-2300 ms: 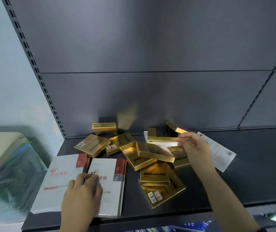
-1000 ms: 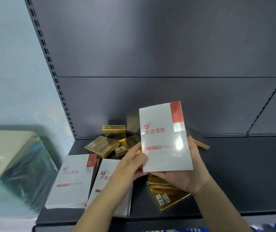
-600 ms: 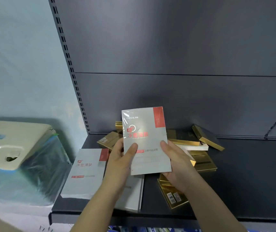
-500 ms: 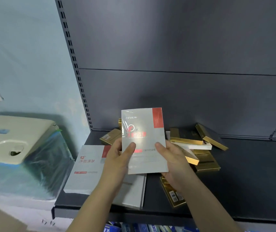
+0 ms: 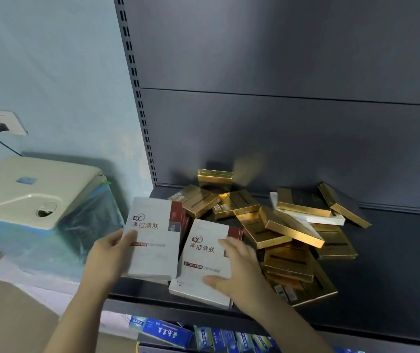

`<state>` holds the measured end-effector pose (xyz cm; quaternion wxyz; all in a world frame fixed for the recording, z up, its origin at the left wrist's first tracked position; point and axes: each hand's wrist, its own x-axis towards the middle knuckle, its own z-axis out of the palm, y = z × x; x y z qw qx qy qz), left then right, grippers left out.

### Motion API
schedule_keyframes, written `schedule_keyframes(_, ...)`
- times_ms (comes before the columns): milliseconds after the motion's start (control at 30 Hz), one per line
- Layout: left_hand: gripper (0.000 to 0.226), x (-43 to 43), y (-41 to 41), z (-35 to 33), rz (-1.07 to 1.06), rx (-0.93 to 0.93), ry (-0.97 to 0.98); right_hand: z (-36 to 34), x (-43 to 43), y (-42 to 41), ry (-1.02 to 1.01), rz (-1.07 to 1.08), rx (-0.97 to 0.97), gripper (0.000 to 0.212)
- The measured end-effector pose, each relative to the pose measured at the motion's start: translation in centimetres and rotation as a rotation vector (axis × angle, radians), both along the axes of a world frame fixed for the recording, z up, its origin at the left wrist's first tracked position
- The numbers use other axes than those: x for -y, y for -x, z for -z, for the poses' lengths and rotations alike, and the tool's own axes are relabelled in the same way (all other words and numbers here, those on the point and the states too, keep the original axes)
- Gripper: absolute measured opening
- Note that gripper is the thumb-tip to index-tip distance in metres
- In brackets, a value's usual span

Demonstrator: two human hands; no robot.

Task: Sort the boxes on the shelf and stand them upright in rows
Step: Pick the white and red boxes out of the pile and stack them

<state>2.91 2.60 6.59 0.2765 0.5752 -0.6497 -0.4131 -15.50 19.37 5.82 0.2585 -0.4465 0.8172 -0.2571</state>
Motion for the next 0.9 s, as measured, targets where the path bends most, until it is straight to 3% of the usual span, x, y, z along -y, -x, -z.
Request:
schedule_keyframes(67,0.023,0.5,0.2,0.4,0.021,0.245,0.047,0.6,0.4,-0.7,-0.068,-0.064,-0.037,0.092)
schedule_keyframes(133,0.033,0.9,0.6,1.2,0.062,0.491,0.178,0.8,0.8,-0.9,-0.079,-0.072,-0.038,0.086)
schedule_keyframes(167,0.037,0.9,0.9,1.6,0.051,0.523,0.236,0.7,0.9,-0.7,-0.065,-0.058,-0.019,0.082)
schedule_keyframes(267,0.042,-0.2,2.7,1.3,-0.010,0.490,0.338,-1.1,1.1,0.2,0.051,0.042,0.072,0.068)
schedule_keyframes(367,0.041,-1.7,5.3,0.5,0.124,0.358,0.475,-3.4,1.2,3.0,0.183,0.168,0.003,0.052)
schedule_keyframes(533,0.038,-5.1,11.0,-0.1,0.525,0.054,0.292,-5.4,1.0,10.3,0.308,0.332,0.018,0.021)
schedule_keyframes(733,0.036,-7.4,17.1,0.8,0.672,-0.011,0.137,-3.8,1.8,17.8,0.076,0.287,-0.166,0.024)
schedule_keyframes(900,0.037,-7.0,21.4,0.0,0.733,0.005,0.119,-2.0,3.2,20.1,-0.183,-0.025,-0.342,0.034)
